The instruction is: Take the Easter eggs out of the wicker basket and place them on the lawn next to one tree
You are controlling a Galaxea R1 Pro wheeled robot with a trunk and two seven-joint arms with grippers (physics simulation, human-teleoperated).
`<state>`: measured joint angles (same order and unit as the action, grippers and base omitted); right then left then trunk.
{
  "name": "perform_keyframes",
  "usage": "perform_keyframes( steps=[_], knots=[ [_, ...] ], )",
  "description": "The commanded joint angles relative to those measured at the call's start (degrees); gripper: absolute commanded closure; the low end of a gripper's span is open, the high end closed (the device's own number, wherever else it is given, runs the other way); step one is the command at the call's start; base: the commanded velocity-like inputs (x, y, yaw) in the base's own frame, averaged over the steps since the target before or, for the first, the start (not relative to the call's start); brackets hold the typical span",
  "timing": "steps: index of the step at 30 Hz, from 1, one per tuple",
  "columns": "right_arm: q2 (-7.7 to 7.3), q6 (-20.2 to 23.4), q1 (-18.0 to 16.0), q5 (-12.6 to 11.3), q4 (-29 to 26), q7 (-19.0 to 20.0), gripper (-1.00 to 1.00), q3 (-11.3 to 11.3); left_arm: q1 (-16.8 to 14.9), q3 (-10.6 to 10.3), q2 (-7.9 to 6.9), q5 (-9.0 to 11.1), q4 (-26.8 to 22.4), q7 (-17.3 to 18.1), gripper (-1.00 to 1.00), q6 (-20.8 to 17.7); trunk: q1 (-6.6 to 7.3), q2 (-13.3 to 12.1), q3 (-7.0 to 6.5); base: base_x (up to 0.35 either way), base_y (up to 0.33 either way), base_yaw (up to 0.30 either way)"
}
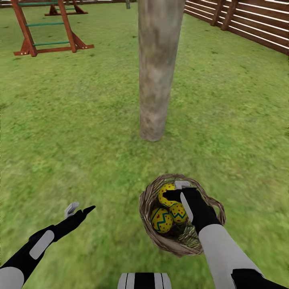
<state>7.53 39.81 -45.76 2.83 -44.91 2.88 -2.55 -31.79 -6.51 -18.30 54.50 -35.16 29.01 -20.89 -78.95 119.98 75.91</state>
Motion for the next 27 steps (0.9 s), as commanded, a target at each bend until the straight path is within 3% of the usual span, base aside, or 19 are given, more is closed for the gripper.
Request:
perform_keyframes(
  steps=[1,4,10,19,27],
  knots=[
    [0.04,0.3,0.0,0.3,-0.1,0.3,1.0,-0.3,0.0,-0.3,-0.06,0.6,0.0,0.0,-1.0,-0.3,0.23,-0.4,-0.25,0.0,0.0,0.0],
    [0.09,0.3,0.0,0.3,-0.1,0.3,1.0,-0.3,0.0,-0.3,-0.06,0.6,0.0,0.0,-1.0,-0.3,0.89,-1.6,-1.06,0.0,0.0,0.0],
    [0.11,0.3,0.0,0.3,-0.1,0.3,1.0,-0.3,0.0,-0.3,-0.06,0.6,0.1,0.0,-1.0,-0.3,0.89,-1.6,-1.62,0.0,0.0,0.0],
    [0.09,0.3,0.0,0.2,-0.1,0.3,1.0,-0.3,0.0,-0.4,-0.06,0.6,0.1,0.0,-1.0,-0.2,0.89,-1.6,-2.45,-0.307,0.0,0.0],
    [0.05,0.4,0.0,0.2,-0.3,0.3,1.0,-0.3,0.0,-0.4,-0.06,0.7,0.1,0.1,-1.0,-0.3,0.89,-1.6,-3.1,-0.036,0.0,0.0]
  ],
)
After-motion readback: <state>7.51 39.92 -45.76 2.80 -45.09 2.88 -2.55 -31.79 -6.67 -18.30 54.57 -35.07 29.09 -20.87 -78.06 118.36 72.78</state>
